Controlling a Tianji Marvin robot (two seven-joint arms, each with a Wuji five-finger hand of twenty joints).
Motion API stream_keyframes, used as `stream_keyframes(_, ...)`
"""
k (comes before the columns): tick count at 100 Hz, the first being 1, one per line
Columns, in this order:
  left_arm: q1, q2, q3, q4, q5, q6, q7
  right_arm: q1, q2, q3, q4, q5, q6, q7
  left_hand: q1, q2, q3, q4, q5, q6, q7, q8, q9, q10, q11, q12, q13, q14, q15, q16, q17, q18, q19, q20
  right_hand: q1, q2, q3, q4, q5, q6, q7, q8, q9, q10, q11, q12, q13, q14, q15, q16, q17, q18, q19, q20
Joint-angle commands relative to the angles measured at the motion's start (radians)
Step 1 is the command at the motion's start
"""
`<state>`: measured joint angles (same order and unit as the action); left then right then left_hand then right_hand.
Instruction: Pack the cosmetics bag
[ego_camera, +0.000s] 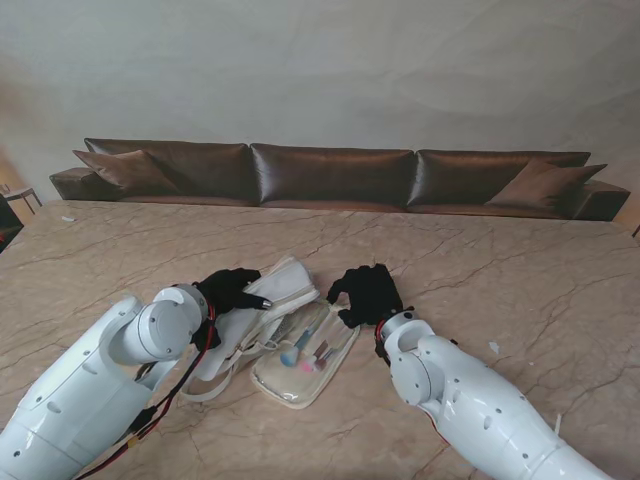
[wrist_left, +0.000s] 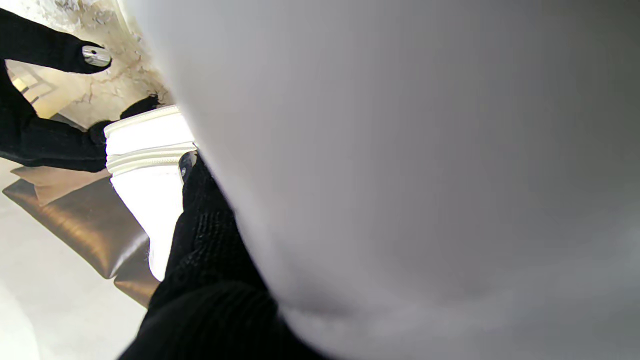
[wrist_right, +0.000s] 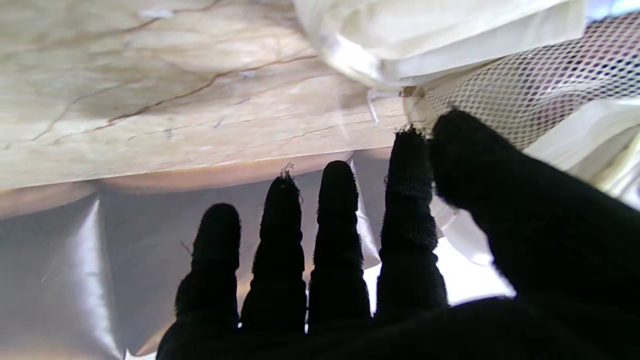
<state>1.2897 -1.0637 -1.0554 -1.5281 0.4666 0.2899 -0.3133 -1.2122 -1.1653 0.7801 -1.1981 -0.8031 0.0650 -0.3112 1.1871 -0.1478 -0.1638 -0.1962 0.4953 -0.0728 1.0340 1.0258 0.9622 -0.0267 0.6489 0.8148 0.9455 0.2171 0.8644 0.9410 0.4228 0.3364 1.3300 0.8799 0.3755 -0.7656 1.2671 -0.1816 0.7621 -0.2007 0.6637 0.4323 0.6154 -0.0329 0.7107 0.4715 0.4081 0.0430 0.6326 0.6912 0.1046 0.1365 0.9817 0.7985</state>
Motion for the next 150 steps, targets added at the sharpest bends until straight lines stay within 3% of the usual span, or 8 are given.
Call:
stream_keyframes(1,0.023,-0.013,0.005,0.008,-0.02,0.016,0.007,-0.011,0.018,0.015,-0.027,-0.013,0.012,0.021,0.104,0.04,0.14,0.059,0.006,-0.125,0.087,-0.012,0.037,-0.106,0.176,0.098,0.024,-0.03,0.045,0.044,0.006,0.002,0.054,-0.004,-0.045,0.012,-0.007,0.024,-0.024,0.033,-0.013,0.023,0.02,0.013,-0.032,-0.025,0.111,0.034,-0.038,-0.033,0.078,0.029,0.028,0.004)
stream_keyframes(12,0.035,-0.025,-0.001,0.003,-0.047,0.037,0.046,-0.028,0.032,0.053,-0.074,-0.015,0.035,0.099,0.104,0.0,0.196,0.061,0.039,-0.135,0.095,-0.031,0.067,-0.099,0.193,0.152,0.048,-0.025,0.085,0.074,0.026,0.019,0.077,0.005,-0.052,0.025,-0.016,0.024,-0.036,0.055,-0.034,0.021,0.094,0.021,-0.068,-0.082,0.338,0.044,-0.09,-0.064,0.273,0.065,0.098,0.006)
stream_keyframes(27,0.05,-0.031,-0.014,-0.016,-0.066,0.055,0.067,-0.026,0.043,0.072,-0.107,0.013,0.077,0.202,0.104,0.004,0.202,0.048,0.056,-0.148,0.136,0.01,0.089,-0.119,0.226,0.162,0.073,-0.038,0.123,0.096,0.048,0.025,0.091,0.008,-0.069,0.045,-0.035,0.024,-0.061,0.082,-0.072,-0.001,0.12,0.028,-0.065,-0.096,0.42,0.056,-0.09,-0.049,0.346,0.075,0.159,0.019)
stream_keyframes(64,0.074,-0.046,-0.046,-0.052,-0.17,0.104,0.087,0.013,0.054,0.063,-0.121,0.113,0.182,0.376,0.104,0.018,0.208,0.048,0.071,-0.146,0.138,0.055,0.094,-0.125,0.255,0.172,0.084,-0.037,0.135,0.112,0.054,0.028,0.095,0.006,-0.144,0.113,-0.12,0.024,-0.144,0.134,-0.144,-0.058,0.107,0.031,-0.014,-0.049,0.408,0.053,-0.028,0.033,0.333,0.061,0.214,0.039)
stream_keyframes(98,0.094,-0.06,-0.078,-0.06,-0.254,0.11,0.11,0.058,0.042,0.038,-0.068,0.282,0.231,0.461,0.104,0.025,0.211,0.052,0.07,-0.144,0.132,0.066,0.088,-0.12,0.259,0.179,0.071,-0.027,0.136,0.123,0.03,0.029,0.089,0.012,-0.185,0.17,-0.174,0.026,-0.158,0.2,-0.161,-0.103,0.07,0.026,0.14,0.149,0.309,0.052,0.13,0.159,0.268,0.064,0.208,0.05)
stream_keyframes(126,0.102,-0.071,-0.087,-0.061,-0.285,0.114,0.14,0.069,0.038,0.02,-0.04,0.37,0.233,0.506,0.104,0.027,0.209,0.052,0.068,-0.143,0.129,0.067,0.087,-0.123,0.257,0.181,0.067,-0.026,0.134,0.126,0.022,0.03,0.083,0.016,-0.231,0.236,-0.265,0.043,-0.105,0.128,-0.104,-0.031,-0.003,0.009,0.176,0.271,0.202,0.048,0.204,0.236,0.244,0.046,0.22,0.059)
stream_keyframes(138,0.101,-0.075,-0.084,-0.059,-0.291,0.122,0.152,0.06,0.035,0.036,-0.038,0.439,0.23,0.526,0.104,0.027,0.209,0.052,0.068,-0.143,0.128,0.068,0.088,-0.123,0.257,0.181,0.066,-0.025,0.133,0.127,0.019,0.03,0.079,0.018,-0.233,0.246,-0.287,0.051,-0.042,0.076,0.008,0.084,-0.064,0.021,0.07,0.196,0.156,0.04,0.099,0.16,0.234,0.03,0.218,0.062)
stream_keyframes(150,0.095,-0.078,-0.078,-0.054,-0.294,0.134,0.158,0.026,0.03,0.087,-0.053,0.526,0.237,0.543,0.104,0.026,0.21,0.053,0.068,-0.143,0.127,0.068,0.088,-0.12,0.256,0.182,0.065,-0.024,0.132,0.127,0.017,0.032,0.076,0.019,-0.235,0.248,-0.312,0.053,-0.029,0.053,0.042,0.173,0.002,0.031,0.018,0.09,0.211,0.069,0.035,0.082,0.256,0.035,0.233,0.069)
